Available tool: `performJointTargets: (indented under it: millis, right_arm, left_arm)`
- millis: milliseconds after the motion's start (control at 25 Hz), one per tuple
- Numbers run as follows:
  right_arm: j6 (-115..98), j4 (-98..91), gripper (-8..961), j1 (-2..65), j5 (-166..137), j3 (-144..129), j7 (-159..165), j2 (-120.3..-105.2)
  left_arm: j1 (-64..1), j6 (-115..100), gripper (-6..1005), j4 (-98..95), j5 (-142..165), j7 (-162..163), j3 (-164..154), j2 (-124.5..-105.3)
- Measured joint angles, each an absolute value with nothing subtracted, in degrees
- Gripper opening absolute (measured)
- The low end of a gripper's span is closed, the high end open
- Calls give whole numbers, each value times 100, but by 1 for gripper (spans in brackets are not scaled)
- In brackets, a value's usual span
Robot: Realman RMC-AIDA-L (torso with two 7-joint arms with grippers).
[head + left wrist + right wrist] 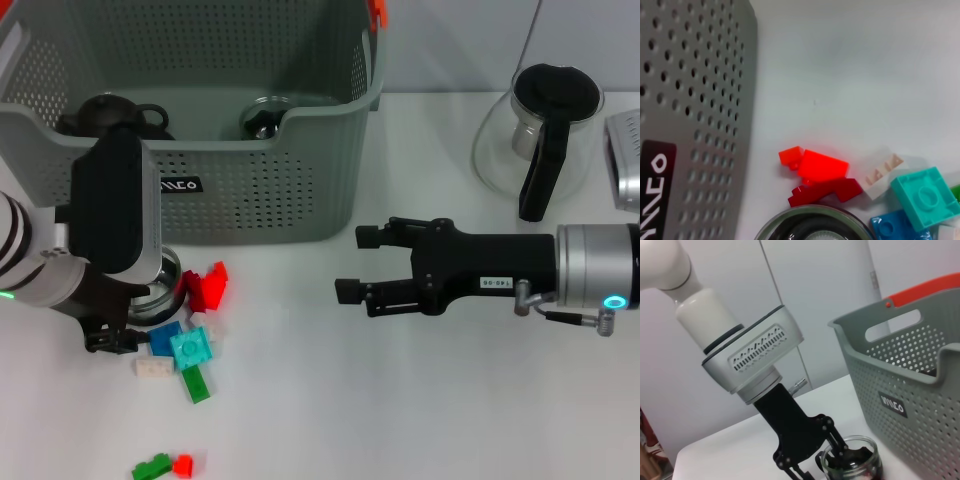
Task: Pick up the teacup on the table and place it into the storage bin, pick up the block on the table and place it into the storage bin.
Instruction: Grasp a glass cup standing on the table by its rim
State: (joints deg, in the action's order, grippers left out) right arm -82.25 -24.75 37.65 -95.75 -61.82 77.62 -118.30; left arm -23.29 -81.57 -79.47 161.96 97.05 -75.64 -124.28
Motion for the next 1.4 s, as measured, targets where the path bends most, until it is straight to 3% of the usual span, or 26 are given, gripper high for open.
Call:
performJointTargets:
  millis: [880,1280,1400]
  right_arm:
    - [-7857,-2452,925,3843,-9598,-6631,7785,-11892]
    - [-7883,-2482,926,3803,-9571,-6615,7796,-11866]
    - [-7880,-2484,926,3791,-9570,-6609,7795,-11859]
  left_arm:
    - [-2330,-8090,448,-7823,16298,9775,-7568,-12435]
    - [-2366,-8192,81,-7826,16314,9874,-7573,-12445]
    - [-2382,-8317,67,-7883,16306,9881,-7567,-12445]
